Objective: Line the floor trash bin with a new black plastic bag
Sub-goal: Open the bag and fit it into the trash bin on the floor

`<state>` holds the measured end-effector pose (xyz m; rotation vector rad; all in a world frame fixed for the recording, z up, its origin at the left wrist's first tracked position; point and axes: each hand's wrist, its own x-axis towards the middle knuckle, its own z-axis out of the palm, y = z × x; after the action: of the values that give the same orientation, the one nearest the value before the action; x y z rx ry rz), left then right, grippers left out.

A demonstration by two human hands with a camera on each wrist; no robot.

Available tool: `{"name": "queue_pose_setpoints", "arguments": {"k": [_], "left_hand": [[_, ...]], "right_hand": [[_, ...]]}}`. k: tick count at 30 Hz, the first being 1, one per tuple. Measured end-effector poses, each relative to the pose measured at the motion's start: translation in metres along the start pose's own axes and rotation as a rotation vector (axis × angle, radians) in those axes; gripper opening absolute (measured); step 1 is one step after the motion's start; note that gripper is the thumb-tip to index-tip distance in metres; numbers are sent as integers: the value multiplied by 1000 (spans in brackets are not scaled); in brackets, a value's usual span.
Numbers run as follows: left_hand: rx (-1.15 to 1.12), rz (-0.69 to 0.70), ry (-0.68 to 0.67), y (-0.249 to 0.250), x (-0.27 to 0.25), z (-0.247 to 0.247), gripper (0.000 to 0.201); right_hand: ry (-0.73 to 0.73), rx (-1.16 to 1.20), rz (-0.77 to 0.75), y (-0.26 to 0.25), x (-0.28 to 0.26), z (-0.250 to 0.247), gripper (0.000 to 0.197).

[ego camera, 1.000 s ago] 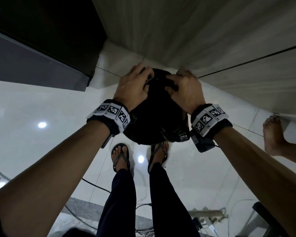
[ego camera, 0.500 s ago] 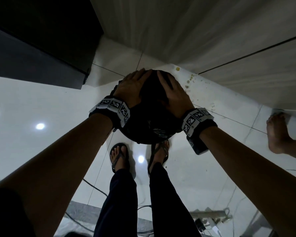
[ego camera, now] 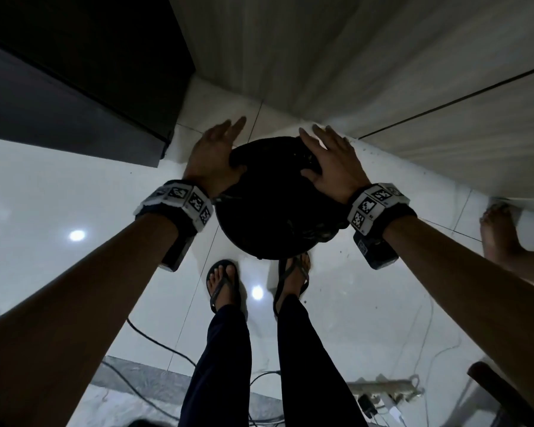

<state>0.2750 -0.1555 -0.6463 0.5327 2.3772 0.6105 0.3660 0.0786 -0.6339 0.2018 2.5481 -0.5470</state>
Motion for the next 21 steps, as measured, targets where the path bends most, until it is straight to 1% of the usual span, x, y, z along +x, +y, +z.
{"name": "queue_pose_setpoints", "arguments": {"k": [1, 3, 4, 6, 7, 8, 10, 11, 13, 15, 17, 21], "left_hand": [[49, 70, 55, 11, -3, -4, 77], [107, 220, 139, 38, -11, -10, 63], [113, 277, 155, 50, -15, -10, 56], [99, 336, 114, 65, -21, -5, 52], [106, 326, 59, 67, -21, 0, 50], [133, 291, -15, 64, -20, 8, 53], [229, 187, -152, 55, -16, 24, 76], [263, 142, -182, 50, -16, 31, 87], [300, 90, -165, 42, -14, 42, 99], [278, 72, -119, 36, -11, 48, 102], [218, 47, -99, 32, -6, 49, 102], [79, -2, -134, 19, 12, 44, 94]], "right_hand": [[30, 0, 14, -9, -2, -5, 69], [95, 18, 38, -26, -6, -11, 57], [125, 59, 58, -34, -9, -14, 51], [159, 156, 102, -48, -14, -12, 46], [155, 189, 142, -52, -17, -7, 48], [140, 211, 198, -53, -19, 0, 56], [86, 239, 324, -52, -21, 17, 79], [57, 235, 375, -51, -22, 25, 88], [-26, 217, 444, -46, -22, 37, 94], [-47, 244, 436, -41, -20, 45, 96], [-6, 275, 383, -35, -17, 51, 94], [53, 257, 285, -18, -7, 60, 85]]}}
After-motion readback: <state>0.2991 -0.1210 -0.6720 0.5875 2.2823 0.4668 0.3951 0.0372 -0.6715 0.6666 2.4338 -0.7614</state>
